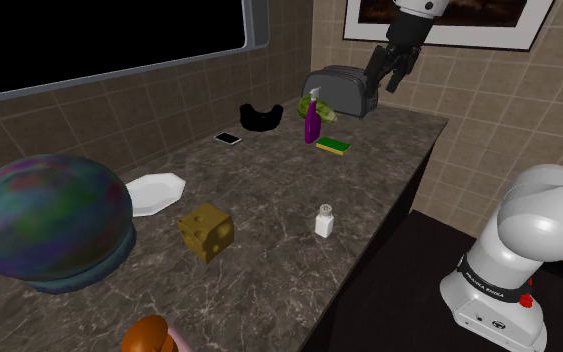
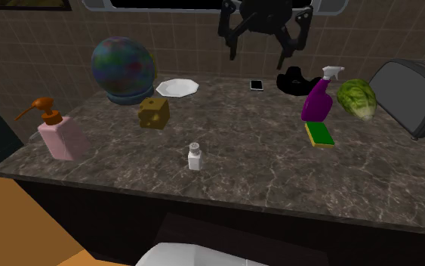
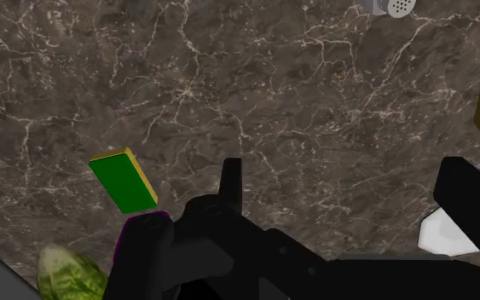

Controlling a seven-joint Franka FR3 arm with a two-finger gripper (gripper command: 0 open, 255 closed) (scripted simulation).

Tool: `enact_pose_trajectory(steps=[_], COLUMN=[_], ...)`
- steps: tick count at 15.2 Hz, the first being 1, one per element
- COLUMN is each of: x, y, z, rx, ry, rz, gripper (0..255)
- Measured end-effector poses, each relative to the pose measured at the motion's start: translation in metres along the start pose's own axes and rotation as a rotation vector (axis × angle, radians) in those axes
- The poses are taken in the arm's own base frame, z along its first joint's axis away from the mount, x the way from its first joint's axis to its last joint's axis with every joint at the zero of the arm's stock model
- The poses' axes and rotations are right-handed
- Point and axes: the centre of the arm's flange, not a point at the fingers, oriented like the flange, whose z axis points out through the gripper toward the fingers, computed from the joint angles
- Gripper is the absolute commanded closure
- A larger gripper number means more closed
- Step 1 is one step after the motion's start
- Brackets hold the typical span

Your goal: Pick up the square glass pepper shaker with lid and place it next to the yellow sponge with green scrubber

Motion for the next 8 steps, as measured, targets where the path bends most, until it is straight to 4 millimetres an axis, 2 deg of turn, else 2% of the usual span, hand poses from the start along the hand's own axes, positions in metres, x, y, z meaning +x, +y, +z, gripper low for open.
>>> enact_pose_trajectory(steps=[1, 3, 8], x=[0.0, -0.003, -0.016], y=[0.0, -0.005, -0.03], z=[0.0, 0.013, 0.069], rx=[0.0, 0.003, 0.013], ry=[0.0, 0.0, 0.002], rz=[0.0, 0.001, 0.004], gripper=[0, 0, 0])
